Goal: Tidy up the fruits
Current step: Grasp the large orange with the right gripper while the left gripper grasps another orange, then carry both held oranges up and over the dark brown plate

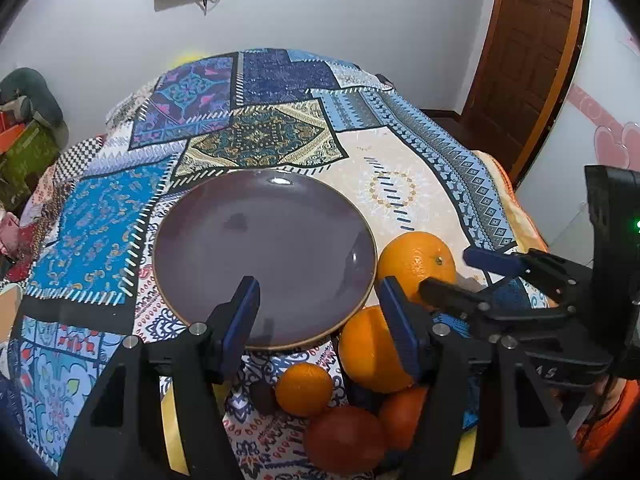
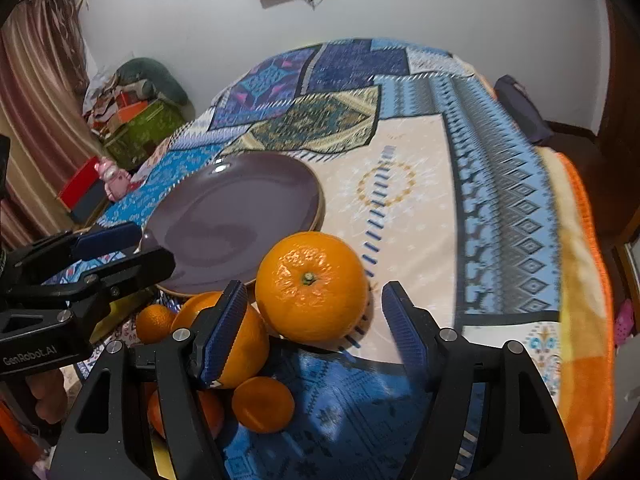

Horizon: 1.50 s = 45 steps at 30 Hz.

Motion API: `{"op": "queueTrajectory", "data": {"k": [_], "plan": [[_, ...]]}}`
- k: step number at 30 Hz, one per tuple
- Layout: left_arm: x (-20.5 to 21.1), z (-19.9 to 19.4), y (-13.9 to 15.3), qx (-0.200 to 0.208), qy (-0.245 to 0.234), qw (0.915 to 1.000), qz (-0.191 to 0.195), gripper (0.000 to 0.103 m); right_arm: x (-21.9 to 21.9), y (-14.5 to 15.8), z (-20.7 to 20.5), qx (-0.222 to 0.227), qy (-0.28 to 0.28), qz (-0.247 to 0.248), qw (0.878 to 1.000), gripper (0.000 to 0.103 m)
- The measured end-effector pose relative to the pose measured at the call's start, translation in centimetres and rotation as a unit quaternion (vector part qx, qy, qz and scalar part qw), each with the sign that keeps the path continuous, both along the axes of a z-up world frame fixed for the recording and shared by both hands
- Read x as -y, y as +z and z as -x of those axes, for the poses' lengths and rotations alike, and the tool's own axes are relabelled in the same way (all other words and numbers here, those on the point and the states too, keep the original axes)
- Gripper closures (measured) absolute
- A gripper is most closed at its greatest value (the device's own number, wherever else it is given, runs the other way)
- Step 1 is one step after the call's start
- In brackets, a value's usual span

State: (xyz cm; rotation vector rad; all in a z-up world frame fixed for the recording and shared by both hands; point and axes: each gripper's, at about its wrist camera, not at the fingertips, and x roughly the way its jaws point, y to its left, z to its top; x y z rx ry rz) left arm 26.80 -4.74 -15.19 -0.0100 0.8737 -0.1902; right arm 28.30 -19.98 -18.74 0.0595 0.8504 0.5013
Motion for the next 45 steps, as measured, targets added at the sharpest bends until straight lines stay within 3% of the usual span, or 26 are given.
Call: {"op": "queueTrajectory", "data": {"k": [5,17,26,36,40,45], "plan": [[-0.2,-0.8,-0.8,-0.015,-0.003,0.9998,0.011,0.041,-0.5,-1.0,-1.2,-0.019,0.000,0.007,1.000,0.036],[0.4,-0.9,-1.7,-0.031,-0.017,0.9994,0.003,0.039,-0.2,-1.0,-1.4,-0.016,-0.001,0.020,1.000,0.037],[2.5,0.9,-1.2,-0.032,-0.049,0.9983,-0.002,0.037,2.8,-0.2,0.9,-0.019,-0.022,0.031,0.999,0.037],[4.1,1.9,-3.5,-0.077,-0.067,0.9948,-0.004,0.037,4.3,-0.6,3.2,-0.029,-0.015,0.049,0.998,0.037],[4.9,2.1,-3.7,-0.075,-0.067,0.9947,-0.022,0.036,3.9,-1.1,3.0,-0.025,-0.012,0.057,0.998,0.036],[4.4,0.9,-4.1,-0.094,-0.058,0.9939,0.006,0.034,4.3,-1.2,3.3,-0.035,-0.007,0.037,0.999,0.034]]}}
